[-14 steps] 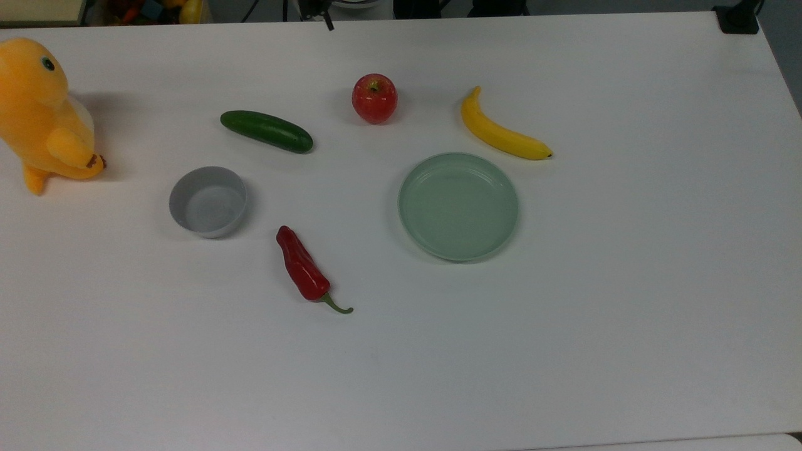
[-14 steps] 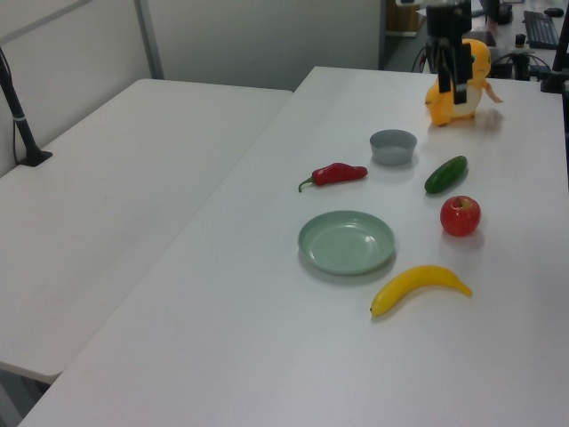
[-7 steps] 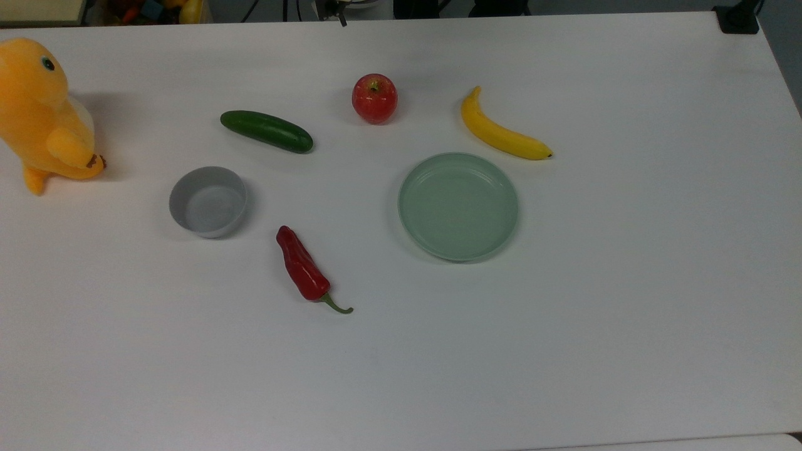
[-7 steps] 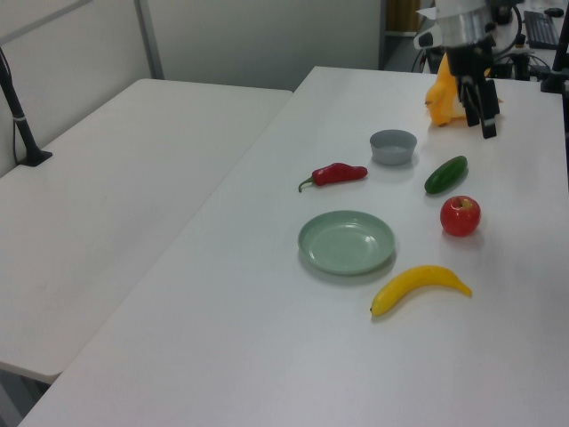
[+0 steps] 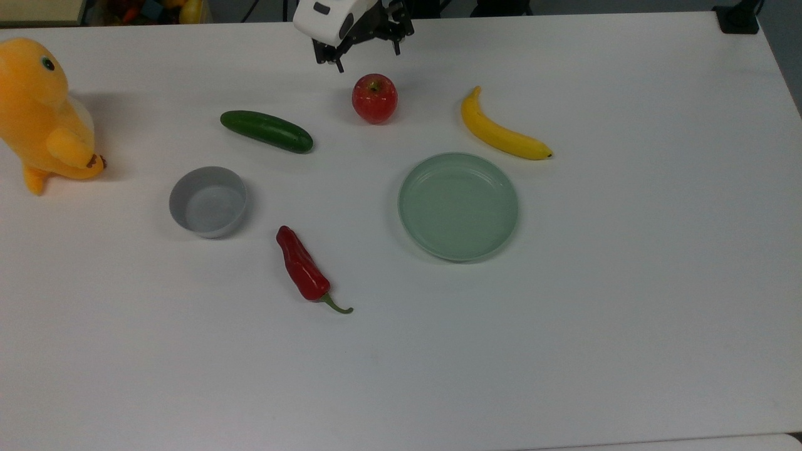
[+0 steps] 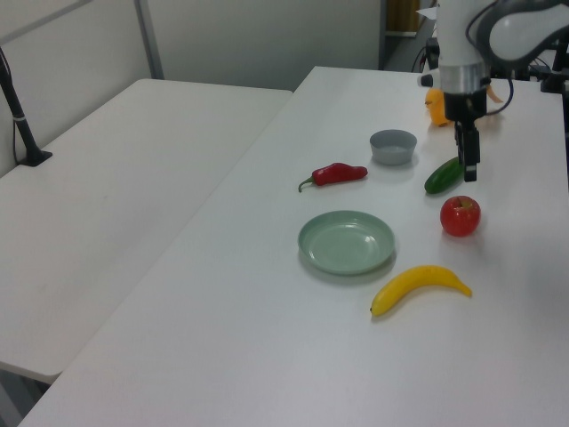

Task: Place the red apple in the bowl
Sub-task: 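Move the open gripper over the red apple and lower it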

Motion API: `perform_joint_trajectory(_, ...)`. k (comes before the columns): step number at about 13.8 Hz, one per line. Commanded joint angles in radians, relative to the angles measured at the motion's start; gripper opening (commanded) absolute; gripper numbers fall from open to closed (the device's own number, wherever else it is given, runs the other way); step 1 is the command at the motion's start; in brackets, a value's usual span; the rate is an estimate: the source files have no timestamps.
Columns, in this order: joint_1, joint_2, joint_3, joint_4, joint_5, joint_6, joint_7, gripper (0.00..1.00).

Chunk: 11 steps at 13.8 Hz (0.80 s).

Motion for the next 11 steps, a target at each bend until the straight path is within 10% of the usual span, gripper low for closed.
perform_joint_trajectory(1, 0.001, -0.043, 0.007, -0.118, -0.032, 0.139, 0.036, 1.0)
perform_joint_trajectory(11, 0.002, -0.038, 0.052, -0.264, -0.033, 0.39, 0.087, 1.0)
